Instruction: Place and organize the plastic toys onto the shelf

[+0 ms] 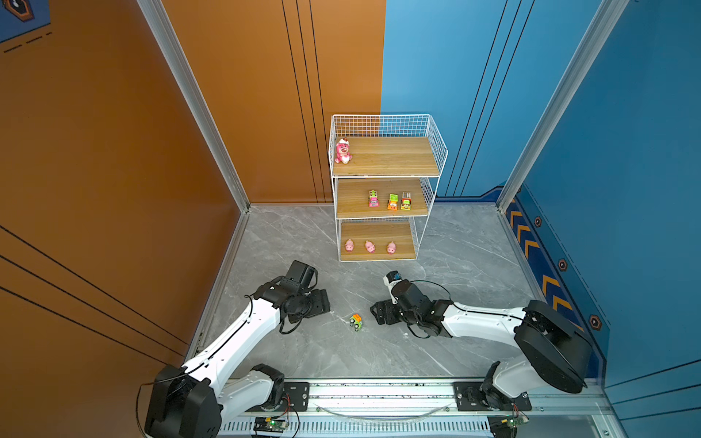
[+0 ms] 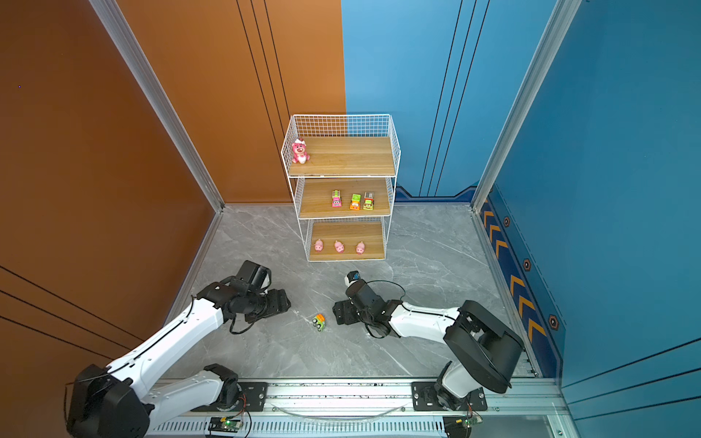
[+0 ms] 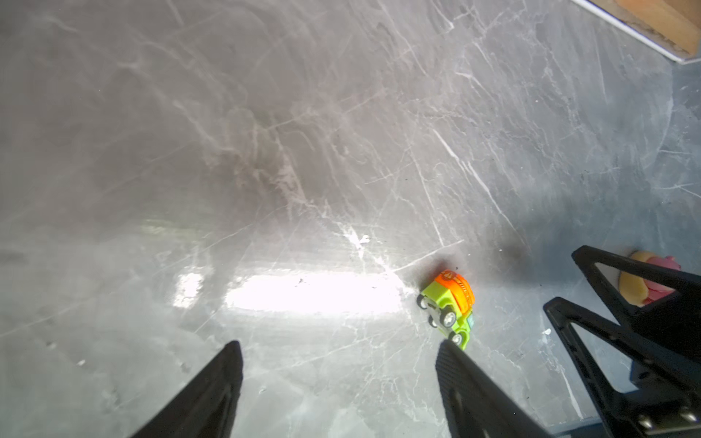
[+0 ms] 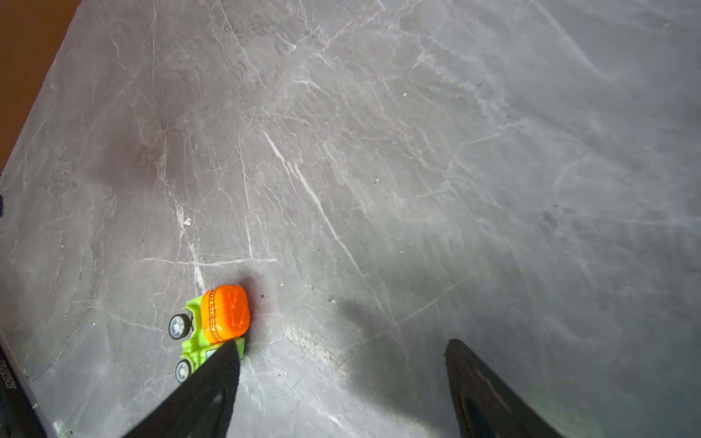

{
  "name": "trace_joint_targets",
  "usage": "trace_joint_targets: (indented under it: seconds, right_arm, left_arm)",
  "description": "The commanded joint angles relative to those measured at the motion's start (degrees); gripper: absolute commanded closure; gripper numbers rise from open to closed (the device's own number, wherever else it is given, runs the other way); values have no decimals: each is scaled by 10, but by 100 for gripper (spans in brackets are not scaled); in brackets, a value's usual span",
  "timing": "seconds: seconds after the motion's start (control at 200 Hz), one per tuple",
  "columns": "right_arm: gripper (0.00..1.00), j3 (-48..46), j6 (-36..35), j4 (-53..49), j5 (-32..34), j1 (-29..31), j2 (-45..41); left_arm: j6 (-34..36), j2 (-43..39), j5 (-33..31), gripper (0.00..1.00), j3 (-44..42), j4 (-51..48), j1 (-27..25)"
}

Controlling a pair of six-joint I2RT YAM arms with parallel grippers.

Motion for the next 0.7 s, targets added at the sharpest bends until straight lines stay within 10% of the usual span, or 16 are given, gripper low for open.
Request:
trace_joint_targets:
  seconds: [0.0,0.696]
  right_arm:
    - [15,4,-14,42,-28,10,15]
    - [25,24,-72,108,-34,80,88]
  left_arm:
    - [-8,-5,-13,18,14,-73,19]
    - [-1,0,4,18,81,-169,76]
